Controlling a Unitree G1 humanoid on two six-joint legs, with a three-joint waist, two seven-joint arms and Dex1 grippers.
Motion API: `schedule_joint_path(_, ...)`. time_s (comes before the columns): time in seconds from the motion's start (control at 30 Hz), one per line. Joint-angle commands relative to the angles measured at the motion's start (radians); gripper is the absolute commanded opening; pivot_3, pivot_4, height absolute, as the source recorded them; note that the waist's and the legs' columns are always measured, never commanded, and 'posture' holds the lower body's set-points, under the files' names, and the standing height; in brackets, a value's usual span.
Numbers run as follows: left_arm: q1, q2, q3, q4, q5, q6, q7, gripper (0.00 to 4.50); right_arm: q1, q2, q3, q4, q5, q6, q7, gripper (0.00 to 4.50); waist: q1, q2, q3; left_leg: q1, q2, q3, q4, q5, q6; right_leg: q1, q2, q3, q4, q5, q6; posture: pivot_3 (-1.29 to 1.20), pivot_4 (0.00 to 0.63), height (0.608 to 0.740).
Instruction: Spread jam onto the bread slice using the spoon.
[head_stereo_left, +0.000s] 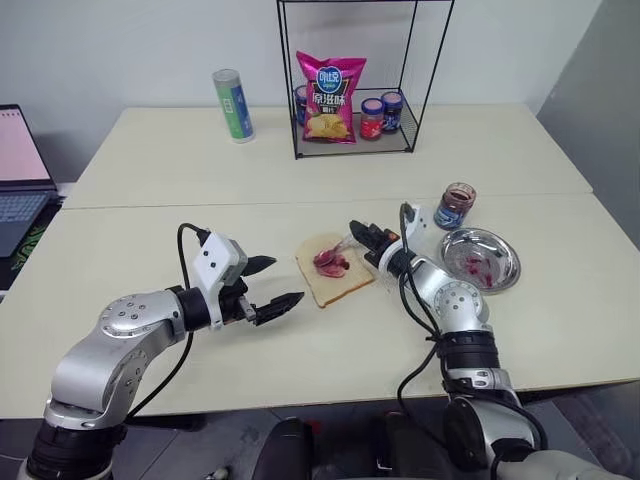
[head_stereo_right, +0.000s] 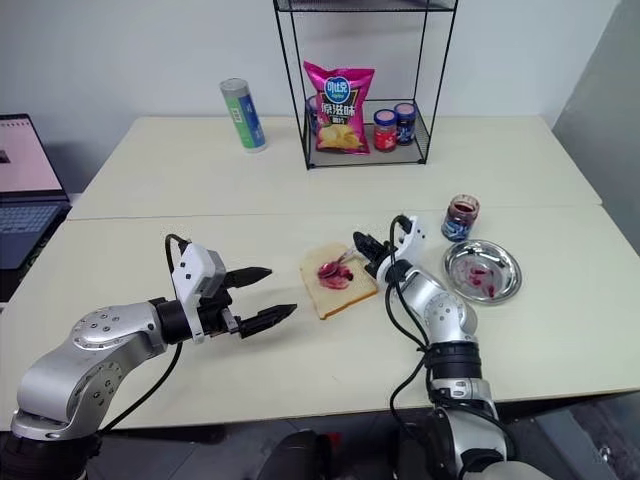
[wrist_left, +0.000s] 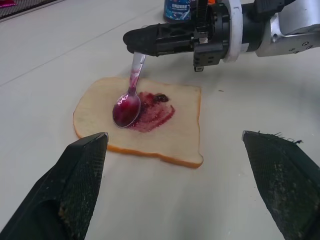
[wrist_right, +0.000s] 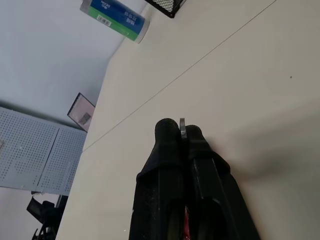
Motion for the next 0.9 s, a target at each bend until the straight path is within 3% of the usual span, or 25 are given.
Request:
schedule_joint_path(0.03, -0.018, 0.007, 0.0, -0.004, 0.006, -0.023, -0.006, 4.5, -0.027, -0.007, -0.039, -0.014, 0.004, -0.02, -0.019, 0.03, 0.0, 0.0, 0.0, 0.0, 0.0, 0.0, 0.0, 0.0, 0.0, 0.0, 0.0, 0.0, 0.0, 0.0, 0.0, 0.0, 0.15, 0.74)
schedule_joint_path(0.37, -0.053, -0.002, -0.02, 0.024, 0.014, -0.034, -0.012, 4.5, -0.048, -0.004, -0.087, -0.122, 0.079, 0.027, -0.049, 0.03, -0.002, 0.0, 0.0, -0.001, 0.001, 0.0, 0.0, 0.0, 0.0, -0.001, 0.0, 0.0, 0.0, 0.0, 0.0, 0.0, 0.15, 0.74)
schedule_joint_path(0.6, -0.127, -0.005, -0.036, 0.035, -0.021, -0.006, -0.029, 4.5, 0.022, -0.046, -0.098, -0.355, 0.239, 0.172, -0.061, 0.03, -0.001, 0.0, 0.0, -0.003, 0.001, 0.0, -0.001, 0.0, 0.0, -0.002, 0.0, -0.001, 0.0, 0.0, 0.0, 0.0, 0.15, 0.74)
schedule_joint_path(0.73, -0.228, -0.01, -0.078, 0.058, -0.033, 0.007, -0.07, 4.5, 0.086, -0.113, -0.14, -0.489, 0.3, 0.208, -0.135, 0.03, 0.001, 0.0, 0.0, -0.003, -0.001, -0.001, 0.0, 0.0, 0.0, -0.002, 0.0, -0.001, -0.001, 0.0, 0.0, 0.0, 0.15, 0.74)
schedule_joint_path(0.9, -0.411, -0.059, -0.228, 0.151, 0.037, -0.053, -0.163, 4.5, 0.186, -0.267, -0.2, -0.681, 0.362, 0.253, -0.236, 0.03, 0.007, 0.0, 0.001, -0.006, -0.002, -0.001, 0.001, 0.0, 0.0, -0.003, 0.0, -0.002, -0.001, 0.0, 0.001, 0.0, 0.15, 0.74)
